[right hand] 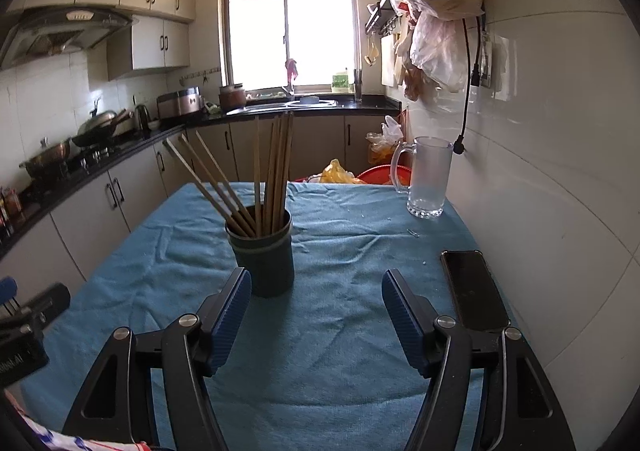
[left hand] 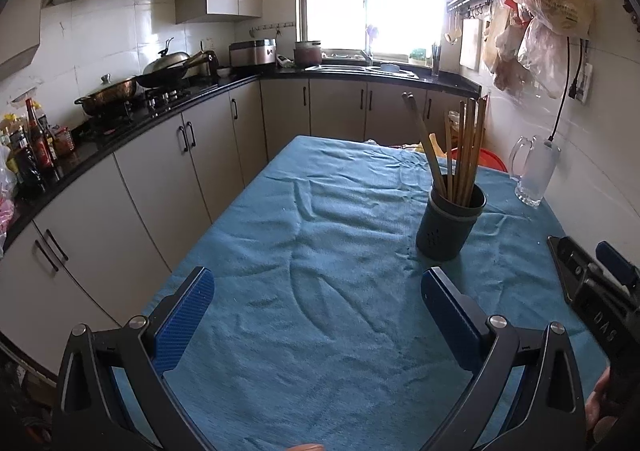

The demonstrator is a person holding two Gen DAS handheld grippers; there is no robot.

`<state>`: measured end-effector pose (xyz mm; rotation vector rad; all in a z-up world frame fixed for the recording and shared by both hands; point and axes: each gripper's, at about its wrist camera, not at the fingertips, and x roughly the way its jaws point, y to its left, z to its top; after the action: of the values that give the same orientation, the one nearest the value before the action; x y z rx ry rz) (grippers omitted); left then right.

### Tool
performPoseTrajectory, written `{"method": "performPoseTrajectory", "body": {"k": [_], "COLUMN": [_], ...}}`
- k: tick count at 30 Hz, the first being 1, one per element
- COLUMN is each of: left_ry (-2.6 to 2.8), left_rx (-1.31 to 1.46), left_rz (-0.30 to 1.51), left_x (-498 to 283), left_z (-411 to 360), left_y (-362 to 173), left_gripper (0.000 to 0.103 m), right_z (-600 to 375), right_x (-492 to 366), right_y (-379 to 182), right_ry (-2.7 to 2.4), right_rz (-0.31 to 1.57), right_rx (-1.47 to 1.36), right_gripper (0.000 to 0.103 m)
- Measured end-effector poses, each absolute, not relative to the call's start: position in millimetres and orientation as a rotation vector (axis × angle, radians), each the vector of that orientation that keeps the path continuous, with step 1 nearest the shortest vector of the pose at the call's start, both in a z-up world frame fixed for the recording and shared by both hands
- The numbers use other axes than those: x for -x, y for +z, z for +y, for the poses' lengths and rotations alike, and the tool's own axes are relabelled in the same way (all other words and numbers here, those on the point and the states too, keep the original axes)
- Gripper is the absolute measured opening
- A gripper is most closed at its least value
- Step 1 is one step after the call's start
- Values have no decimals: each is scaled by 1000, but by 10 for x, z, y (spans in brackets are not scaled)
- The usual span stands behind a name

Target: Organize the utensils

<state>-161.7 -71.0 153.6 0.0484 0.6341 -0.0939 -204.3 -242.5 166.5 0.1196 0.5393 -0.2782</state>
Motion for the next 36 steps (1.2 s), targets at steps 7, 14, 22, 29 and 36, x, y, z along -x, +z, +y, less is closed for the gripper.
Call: {"method": "performPoseTrajectory", "body": {"k": [7, 14, 22, 29, 36], "left_ry": [-78, -77, -95, -114, -127], "left_rx": [-68, -86, -68, -69, -72], "left_rz": [629, 639, 679, 711, 736], "left_x": [1609, 1608, 1569, 1551, 1528], "left_z": [-739, -776, -780, -815, -867], "left_y": [1506, 1456, 1377, 1316, 1269], "left_gripper": [103, 103, 103, 103, 103], "right_z": [-2355, -2333, -2342, -2365, -2389], "right_x": [2018, 2008, 2005, 1995, 1997], "right_y": [1610, 1571, 1527, 1484, 1471], "right_ry": [-265, -267, -268, -273, -276], "right_rz": [557, 564, 575, 588, 590], "right_rx": [-97, -89, -91, -96, -103], "right_gripper": [73, 75, 75, 75, 75]}}
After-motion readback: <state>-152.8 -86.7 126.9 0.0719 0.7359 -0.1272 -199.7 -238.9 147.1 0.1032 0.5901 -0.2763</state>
